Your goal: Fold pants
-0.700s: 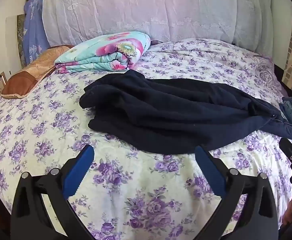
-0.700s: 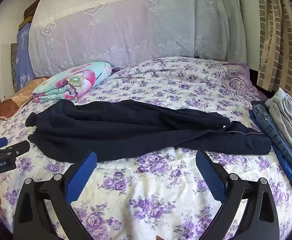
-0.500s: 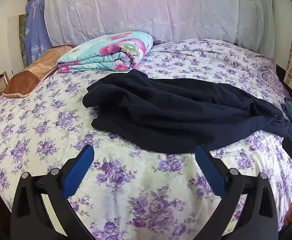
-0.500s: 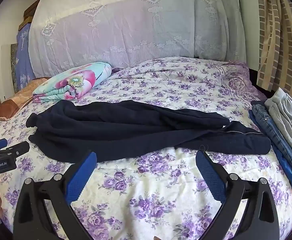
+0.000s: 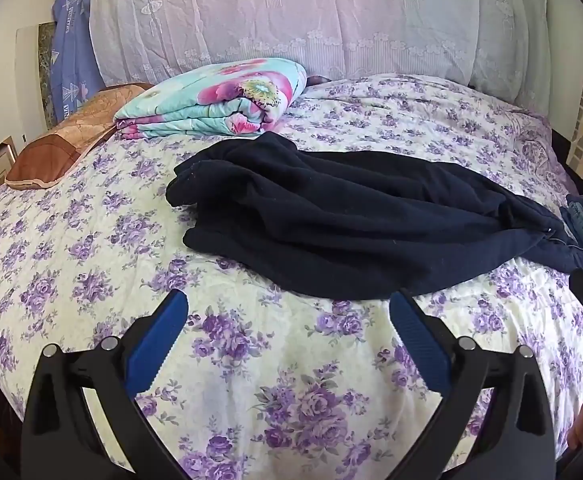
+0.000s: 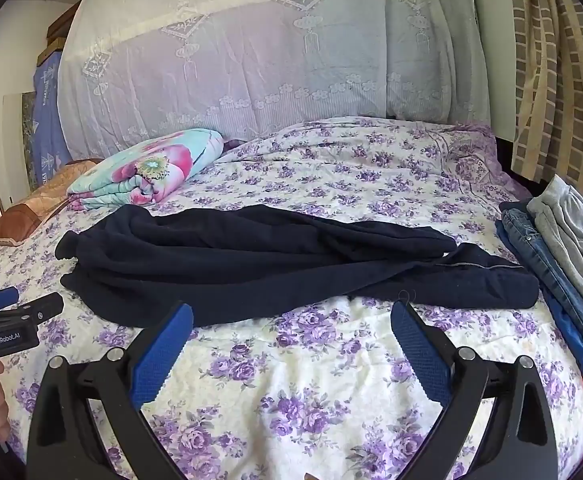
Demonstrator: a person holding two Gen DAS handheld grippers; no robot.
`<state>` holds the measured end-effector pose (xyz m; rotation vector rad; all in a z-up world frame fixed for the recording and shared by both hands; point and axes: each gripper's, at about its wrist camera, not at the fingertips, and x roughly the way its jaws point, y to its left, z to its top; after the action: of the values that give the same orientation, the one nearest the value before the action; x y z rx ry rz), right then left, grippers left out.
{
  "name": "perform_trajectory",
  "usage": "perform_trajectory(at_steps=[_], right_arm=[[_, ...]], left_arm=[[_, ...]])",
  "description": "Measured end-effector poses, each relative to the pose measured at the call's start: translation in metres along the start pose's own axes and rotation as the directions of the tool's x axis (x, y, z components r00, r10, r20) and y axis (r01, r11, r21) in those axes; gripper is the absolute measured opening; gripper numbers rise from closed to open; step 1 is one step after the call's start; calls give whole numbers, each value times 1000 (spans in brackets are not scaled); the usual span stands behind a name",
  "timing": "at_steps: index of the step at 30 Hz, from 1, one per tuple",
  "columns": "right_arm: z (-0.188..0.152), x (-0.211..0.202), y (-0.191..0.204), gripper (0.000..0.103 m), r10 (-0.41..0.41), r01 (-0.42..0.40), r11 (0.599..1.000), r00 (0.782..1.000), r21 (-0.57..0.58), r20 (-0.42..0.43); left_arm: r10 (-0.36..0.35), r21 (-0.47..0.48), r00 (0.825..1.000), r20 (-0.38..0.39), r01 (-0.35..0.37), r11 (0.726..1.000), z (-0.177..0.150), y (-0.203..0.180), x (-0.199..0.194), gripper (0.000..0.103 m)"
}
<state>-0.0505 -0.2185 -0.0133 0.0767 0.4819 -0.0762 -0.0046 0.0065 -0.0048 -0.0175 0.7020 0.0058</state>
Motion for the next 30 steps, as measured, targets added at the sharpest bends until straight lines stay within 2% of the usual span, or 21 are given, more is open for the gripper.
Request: perform_trajectory(at_steps=[30], right_arm=[[0, -3, -1, 100, 3, -3, 1000, 1000, 7, 7]], left_arm=[[1, -11, 1000, -17, -1, 1000, -7, 5, 1, 99]])
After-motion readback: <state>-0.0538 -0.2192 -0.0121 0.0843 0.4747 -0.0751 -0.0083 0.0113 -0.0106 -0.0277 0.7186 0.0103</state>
